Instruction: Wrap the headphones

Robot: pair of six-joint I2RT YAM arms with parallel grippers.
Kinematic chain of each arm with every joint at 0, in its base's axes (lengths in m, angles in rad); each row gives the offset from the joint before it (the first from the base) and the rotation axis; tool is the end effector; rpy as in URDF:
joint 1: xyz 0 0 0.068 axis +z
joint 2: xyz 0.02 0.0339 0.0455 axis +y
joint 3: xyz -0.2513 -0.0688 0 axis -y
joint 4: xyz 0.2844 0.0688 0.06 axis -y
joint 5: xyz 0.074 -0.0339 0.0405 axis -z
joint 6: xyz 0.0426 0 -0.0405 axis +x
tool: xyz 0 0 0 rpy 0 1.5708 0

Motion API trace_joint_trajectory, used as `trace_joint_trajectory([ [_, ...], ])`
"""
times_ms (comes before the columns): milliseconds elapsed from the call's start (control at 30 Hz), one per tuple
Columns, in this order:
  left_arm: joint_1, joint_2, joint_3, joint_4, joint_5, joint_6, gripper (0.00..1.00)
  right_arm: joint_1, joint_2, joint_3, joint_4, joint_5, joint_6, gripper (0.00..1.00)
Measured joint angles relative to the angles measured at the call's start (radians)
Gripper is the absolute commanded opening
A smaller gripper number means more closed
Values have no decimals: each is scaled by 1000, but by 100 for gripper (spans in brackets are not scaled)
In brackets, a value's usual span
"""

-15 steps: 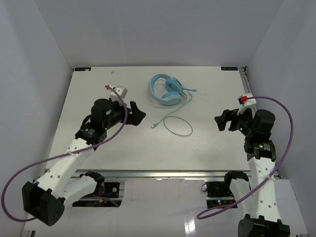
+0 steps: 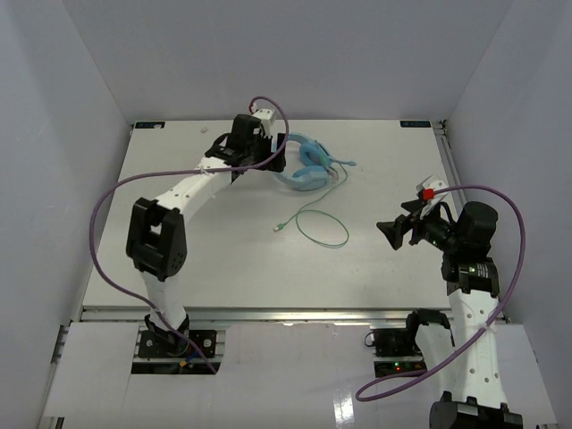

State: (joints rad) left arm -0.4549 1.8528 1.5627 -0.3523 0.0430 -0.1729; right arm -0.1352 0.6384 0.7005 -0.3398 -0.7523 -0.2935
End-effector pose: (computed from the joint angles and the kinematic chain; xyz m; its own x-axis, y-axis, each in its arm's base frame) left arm 0.4240 -0.2094 0.2612 -0.6110 0.1075 -0.7843 0.3703 0.9145 -0.1631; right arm 0.2015 0.0020 0.3120 -0.1001 -0.1996 -0.9748 -0.6077 0.7880 -0.0989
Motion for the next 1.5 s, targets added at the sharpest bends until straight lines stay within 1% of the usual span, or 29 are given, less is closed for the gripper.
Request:
trace_joint_trajectory([
  [200,-20,296,302,-81,-152,66,96,0,-7,-31,5,-15,-3,90],
  [433,-37,503,520,-134,-268,128,92,0,-15,-44,7,-29,-3,90],
  [533,-40,553,565,-126,-295,147,93,0,-19,-49,8,-35,-3,90],
  [633,-44,571,567,-111,-315,200,93,0,-25,-56,9,-37,-2,90],
  [833,-48,570,551,-18,-305,378,90,0,-30,-58,9,-43,0,90],
  [933,-51,567,504,29,-267,460,84,0,-31,-58,9,-44,2,90],
  [1067,-51,567,481,40,-228,521,71,0,-37,-58,9,-44,3,90],
  [1167,-50,567,483,50,-210,548,58,0,-40,-58,9,-44,3,90],
  [1233,-49,567,487,58,-203,563,42,0,-43,-58,9,-44,3,90],
  [1300,-49,567,492,66,-203,576,33,0,-46,-58,9,-44,4,90],
  [1333,-49,567,494,74,-207,580,26,0,-46,-58,9,-45,4,90],
  [1400,-50,567,497,98,-212,582,18,0,-47,-60,9,-46,5,90],
  [1500,-50,567,499,113,-211,593,11,0,-48,-62,9,-49,5,90],
])
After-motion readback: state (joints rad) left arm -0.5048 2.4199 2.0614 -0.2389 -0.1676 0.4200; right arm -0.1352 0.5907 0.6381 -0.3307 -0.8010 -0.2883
